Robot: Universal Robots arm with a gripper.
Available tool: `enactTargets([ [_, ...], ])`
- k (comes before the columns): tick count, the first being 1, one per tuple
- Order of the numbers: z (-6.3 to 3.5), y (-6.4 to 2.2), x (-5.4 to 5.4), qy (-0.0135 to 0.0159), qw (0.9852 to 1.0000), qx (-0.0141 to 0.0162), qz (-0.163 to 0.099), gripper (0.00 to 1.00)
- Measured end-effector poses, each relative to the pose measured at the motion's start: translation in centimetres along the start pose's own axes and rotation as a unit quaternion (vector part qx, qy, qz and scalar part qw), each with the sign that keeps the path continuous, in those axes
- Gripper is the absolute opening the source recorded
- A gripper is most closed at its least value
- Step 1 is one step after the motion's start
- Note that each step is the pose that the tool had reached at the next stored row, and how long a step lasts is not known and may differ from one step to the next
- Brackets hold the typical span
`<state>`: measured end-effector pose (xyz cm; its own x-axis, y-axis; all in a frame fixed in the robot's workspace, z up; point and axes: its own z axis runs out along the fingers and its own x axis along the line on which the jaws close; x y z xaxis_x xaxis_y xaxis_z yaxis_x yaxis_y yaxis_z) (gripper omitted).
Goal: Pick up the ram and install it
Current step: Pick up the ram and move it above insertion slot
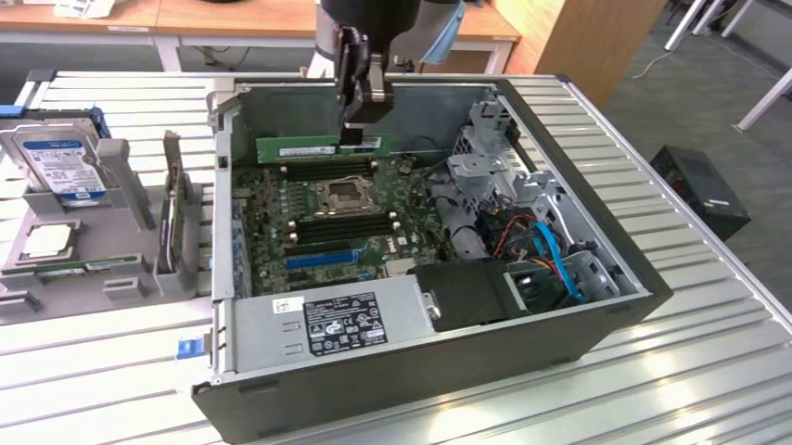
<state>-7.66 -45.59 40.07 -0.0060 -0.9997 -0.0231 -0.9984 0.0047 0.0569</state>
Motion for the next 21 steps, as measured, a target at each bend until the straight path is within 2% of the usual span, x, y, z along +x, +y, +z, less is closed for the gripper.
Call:
enactTargets([
  [7,-0.08,-1.42,0.0,0.0,1.0,-0.0003,-0.001,0.12],
  [21,-0.04,-1.47,-0.4,0.0,1.0,-0.0003,-0.001,0.12],
])
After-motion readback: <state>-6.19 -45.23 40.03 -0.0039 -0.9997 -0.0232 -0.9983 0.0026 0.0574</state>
